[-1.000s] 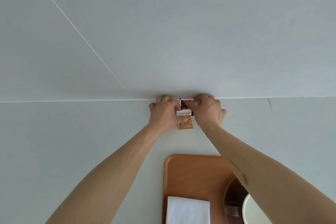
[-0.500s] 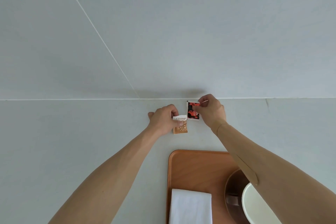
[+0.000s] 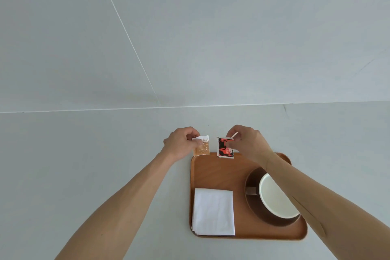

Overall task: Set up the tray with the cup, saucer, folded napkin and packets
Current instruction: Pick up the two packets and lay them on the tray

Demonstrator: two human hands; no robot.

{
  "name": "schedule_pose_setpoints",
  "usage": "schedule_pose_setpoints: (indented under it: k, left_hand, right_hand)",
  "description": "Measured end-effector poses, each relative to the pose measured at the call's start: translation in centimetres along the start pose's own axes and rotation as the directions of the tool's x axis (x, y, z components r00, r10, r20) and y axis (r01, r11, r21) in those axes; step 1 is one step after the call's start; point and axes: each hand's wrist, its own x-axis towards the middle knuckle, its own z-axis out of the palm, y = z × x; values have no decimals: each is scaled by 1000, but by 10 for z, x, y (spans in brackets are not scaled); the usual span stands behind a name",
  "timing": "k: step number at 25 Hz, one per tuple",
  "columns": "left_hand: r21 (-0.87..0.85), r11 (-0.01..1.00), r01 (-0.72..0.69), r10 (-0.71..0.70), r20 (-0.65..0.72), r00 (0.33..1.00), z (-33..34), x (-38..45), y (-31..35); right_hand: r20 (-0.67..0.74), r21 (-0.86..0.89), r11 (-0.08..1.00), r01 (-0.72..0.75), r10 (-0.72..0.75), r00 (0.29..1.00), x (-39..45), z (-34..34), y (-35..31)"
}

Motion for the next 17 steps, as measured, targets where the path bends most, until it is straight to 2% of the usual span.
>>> schedule_pose_setpoints:
  k: [9,14,17]
  left_hand:
    - [197,979,50,-67,84,994,30,-32,-23]
    - [256,966,40,-51,35,998,43,-25,-27]
    - [332,943,-2,6,-12,1000,51,-21,-33]
  right_hand:
    - [130,-245,969,30,2,992,-19,29,18]
    - [115,-287,958,11,23,993,-16,43,24]
    - [48,-362,932,11,7,999,-16,52,26]
